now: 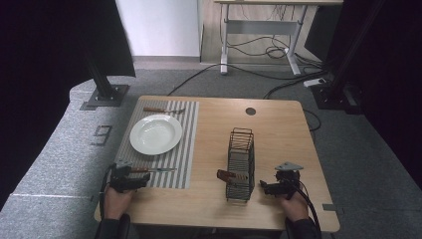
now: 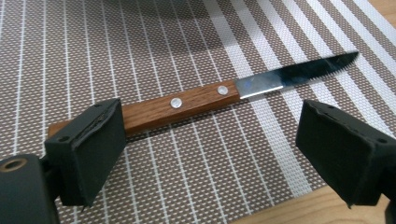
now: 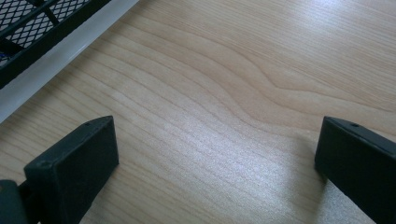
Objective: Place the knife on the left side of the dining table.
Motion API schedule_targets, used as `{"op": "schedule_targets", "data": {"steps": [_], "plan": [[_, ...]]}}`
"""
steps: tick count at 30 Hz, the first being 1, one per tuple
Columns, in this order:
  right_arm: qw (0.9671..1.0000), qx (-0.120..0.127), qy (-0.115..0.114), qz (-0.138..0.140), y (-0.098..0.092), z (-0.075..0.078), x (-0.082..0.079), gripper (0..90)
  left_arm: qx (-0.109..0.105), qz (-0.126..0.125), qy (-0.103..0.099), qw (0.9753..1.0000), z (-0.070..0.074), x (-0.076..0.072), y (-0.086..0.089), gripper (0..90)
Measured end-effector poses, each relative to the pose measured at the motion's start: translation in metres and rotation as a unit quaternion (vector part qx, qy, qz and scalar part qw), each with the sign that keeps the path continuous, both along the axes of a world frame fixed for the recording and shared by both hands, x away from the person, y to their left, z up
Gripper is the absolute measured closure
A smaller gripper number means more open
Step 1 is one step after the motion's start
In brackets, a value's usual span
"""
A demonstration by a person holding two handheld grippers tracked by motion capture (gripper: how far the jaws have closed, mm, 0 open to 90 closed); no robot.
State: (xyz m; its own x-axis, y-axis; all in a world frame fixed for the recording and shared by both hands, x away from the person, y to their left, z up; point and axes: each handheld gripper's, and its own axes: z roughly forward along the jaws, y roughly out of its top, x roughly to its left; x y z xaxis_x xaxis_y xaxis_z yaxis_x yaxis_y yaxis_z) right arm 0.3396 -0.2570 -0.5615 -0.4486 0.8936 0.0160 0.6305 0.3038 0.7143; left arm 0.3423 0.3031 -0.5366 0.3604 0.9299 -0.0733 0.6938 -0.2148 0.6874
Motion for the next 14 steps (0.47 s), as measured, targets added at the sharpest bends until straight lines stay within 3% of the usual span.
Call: {"op": "schedule_targets", "data": {"steps": [5,8,12,14], "plan": [[1.0,0.0,0.0,0.0,0.0,0.0,0.0,0.0,0.011,-0.001,0.0,0.9999,0.0009,-0.0095,0.0011,8.3],[1.0,0.0,0.0,0.0,0.0,0.0,0.0,0.0,0.008,0.013,0.001,0.9999,0.0002,-0.0098,0.003,7.8],[1.0,0.0,0.0,0.0,-0.0001,-0.0001,-0.0001,0.0,0.047,0.001,0.029,0.9985,-0.0043,-0.0048,-0.005,8.2],[1.0,0.0,0.0,0.0,0.0,0.0,-0.0001,0.0,0.05,-0.003,0.025,0.9984,-0.0047,-0.0049,-0.0064,7.4]]}}
